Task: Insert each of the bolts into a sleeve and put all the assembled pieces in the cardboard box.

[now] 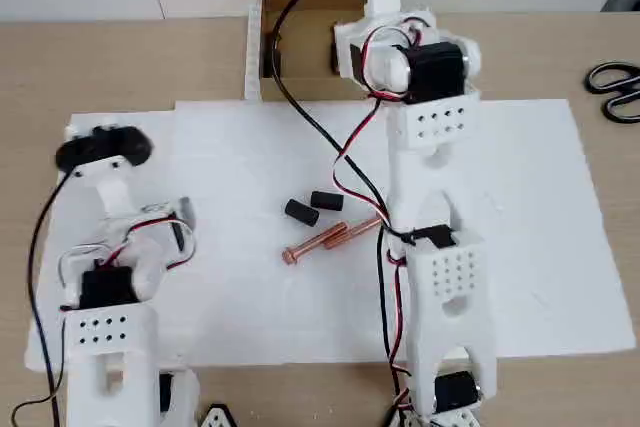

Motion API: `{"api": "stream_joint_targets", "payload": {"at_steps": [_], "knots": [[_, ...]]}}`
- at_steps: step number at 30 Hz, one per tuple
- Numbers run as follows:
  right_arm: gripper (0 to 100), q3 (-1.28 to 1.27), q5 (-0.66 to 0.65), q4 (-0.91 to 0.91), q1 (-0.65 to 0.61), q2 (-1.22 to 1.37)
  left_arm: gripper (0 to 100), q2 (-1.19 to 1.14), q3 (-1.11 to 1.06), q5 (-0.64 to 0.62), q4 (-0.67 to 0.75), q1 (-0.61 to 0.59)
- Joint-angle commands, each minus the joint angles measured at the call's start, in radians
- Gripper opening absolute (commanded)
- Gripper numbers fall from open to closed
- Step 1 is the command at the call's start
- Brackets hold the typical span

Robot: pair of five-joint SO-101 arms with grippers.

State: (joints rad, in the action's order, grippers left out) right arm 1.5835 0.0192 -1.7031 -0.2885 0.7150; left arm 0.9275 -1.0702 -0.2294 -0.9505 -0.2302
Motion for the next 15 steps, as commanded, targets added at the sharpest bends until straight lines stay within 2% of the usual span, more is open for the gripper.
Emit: {"api": "stream_joint_targets", "payload": {"at_steps": [1,4,7,12,15], "knots": [[16.5,-0.167,-0.012,-0.008,0.01,-0.2,17,0.011,0.065,0.081,-0.023,-0.107],[16.5,-0.431,-0.012,-0.004,0.01,-0.381,17,0.011,0.154,0.161,-0.097,-0.226],[16.5,-0.746,-0.012,0.002,0.008,-0.559,17,0.011,0.234,0.167,-0.187,-0.318],[16.6,-1.112,-0.005,0.097,0.005,-0.762,17,0.011,0.274,0.163,-0.31,-0.399],[16.6,-1.27,-0.003,0.088,0.005,-0.823,17,0.011,0.272,0.14,-0.35,-0.443]]}}
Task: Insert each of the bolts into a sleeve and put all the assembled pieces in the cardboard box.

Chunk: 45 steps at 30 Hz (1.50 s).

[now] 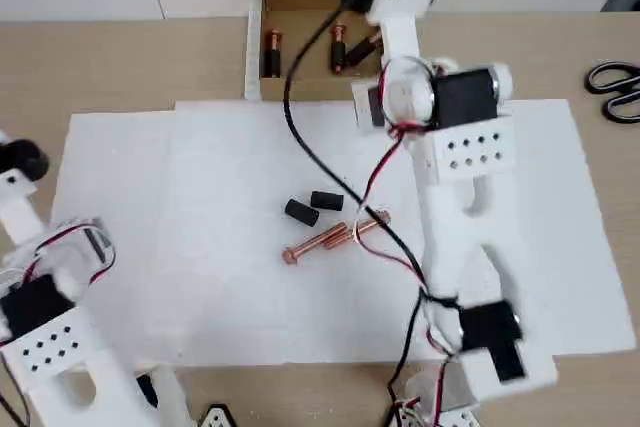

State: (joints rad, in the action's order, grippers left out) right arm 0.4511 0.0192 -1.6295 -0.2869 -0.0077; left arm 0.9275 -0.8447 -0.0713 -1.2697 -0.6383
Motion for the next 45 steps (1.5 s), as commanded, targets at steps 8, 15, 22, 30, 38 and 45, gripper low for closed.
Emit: {"api": "stream_joint_targets", "payload": {"at_steps": [8,15,22,30,38,45], "knots": [[16.8,-0.423,-0.011,0.021,-0.031,-0.12,17,0.011,0.047,0.018,-0.034,-0.077],[17.8,-0.425,-0.118,0.041,0.007,-0.119,17,0.011,0.042,0.011,-0.041,-0.074],[25.4,-0.428,-0.382,0.101,0.002,-0.044,17,0.012,0.047,0.011,-0.117,-0.075],[25.5,-0.425,-0.503,0.265,-0.022,0.127,17,0.012,0.047,0.011,-0.121,-0.075],[25.2,-0.425,-0.503,0.366,-0.147,0.246,17,0.012,0.047,0.011,-0.146,-0.074],[25.2,-0.425,-0.503,0.4,-0.211,0.306,11,0.012,0.048,0.018,-0.147,-0.074]]}}
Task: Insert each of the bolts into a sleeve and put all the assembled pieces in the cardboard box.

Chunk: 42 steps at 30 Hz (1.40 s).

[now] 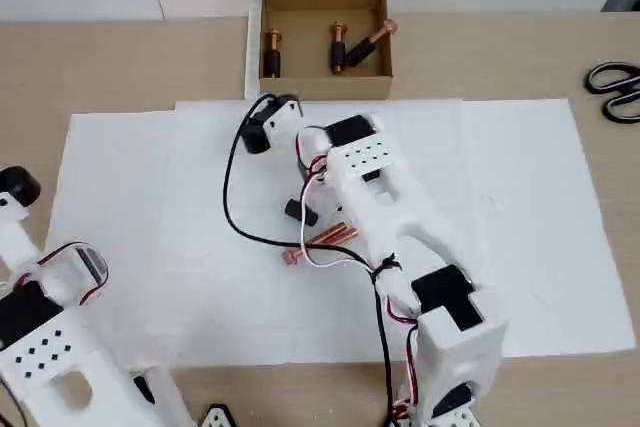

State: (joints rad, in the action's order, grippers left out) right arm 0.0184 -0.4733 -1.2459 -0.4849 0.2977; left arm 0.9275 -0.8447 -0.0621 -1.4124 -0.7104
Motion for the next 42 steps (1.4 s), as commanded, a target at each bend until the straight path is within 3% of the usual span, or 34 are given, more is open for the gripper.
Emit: {"api": "stream_joint_targets", "payload": {"at_steps": [1,20,30,35,42], "knots": [[25.2,0.008,-0.011,0.024,-0.013,0.01,11,0.012,0.048,0.009,-0.005,-0.002],[24.7,0.009,-0.014,0.128,0.004,0.127,11,0.012,0.048,0.009,-0.002,-0.002],[1.3,0.015,-0.011,0.13,0.087,0.119,11,0.012,0.047,0.009,-0.002,-0.002],[0.5,0.103,0.032,0.079,0.154,0.119,11,0.012,0.047,0.009,-0.002,0.0],[0.5,0.338,0.176,-0.14,0.2,0.119,11,0.012,0.047,0.009,-0.002,0.005]]}}
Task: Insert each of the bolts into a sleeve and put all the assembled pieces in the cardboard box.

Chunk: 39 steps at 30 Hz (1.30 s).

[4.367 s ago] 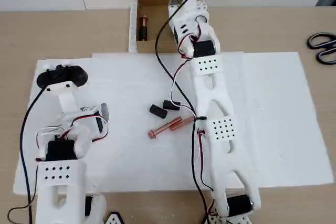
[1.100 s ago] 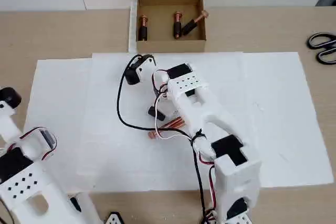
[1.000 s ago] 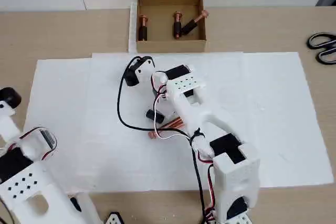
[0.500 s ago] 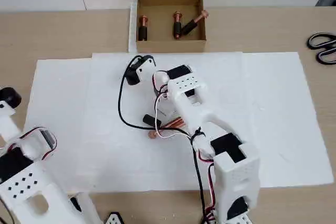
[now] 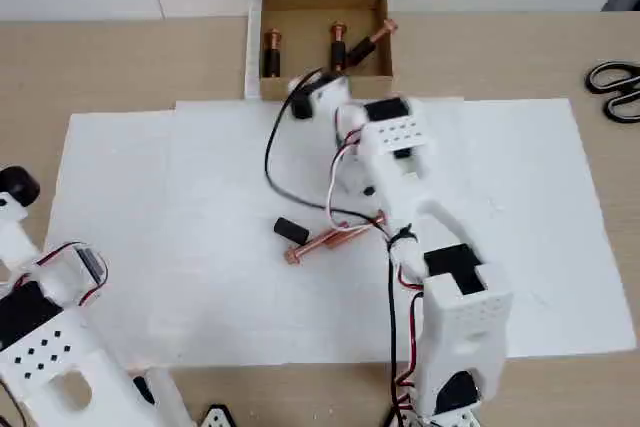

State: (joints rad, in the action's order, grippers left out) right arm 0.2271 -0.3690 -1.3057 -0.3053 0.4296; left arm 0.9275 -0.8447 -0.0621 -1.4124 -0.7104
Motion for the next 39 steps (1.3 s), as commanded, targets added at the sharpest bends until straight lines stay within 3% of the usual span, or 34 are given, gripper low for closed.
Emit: {"api": "stream_joint_targets", "payload": {"at_steps": [1,5,9,16,22,27,39], "knots": [[0.5,0.163,0.097,-0.113,0.027,-0.013,11,0.012,0.047,0.009,0.0,0.006],[0.5,0.302,0.207,-0.26,0.061,-0.013,12,0.011,0.048,0.025,0.018,0.048],[0.5,0.394,0.324,-0.392,0.113,-0.013,12,0.011,0.048,0.147,0.058,0.209],[0.4,0.364,0.334,-0.427,0.203,-0.031,12,0.003,0.047,0.193,0.206,0.534],[0.4,0.269,0.333,-0.427,0.254,-0.214,12,-0.026,0.044,0.192,0.301,0.744],[0.4,0.227,0.333,-0.424,0.34,-0.321,12,-0.249,0.099,0.192,0.302,0.855],[0.4,0.178,0.333,-0.424,0.503,-0.346,12,-0.766,0.607,0.196,0.135,1.111]]}}
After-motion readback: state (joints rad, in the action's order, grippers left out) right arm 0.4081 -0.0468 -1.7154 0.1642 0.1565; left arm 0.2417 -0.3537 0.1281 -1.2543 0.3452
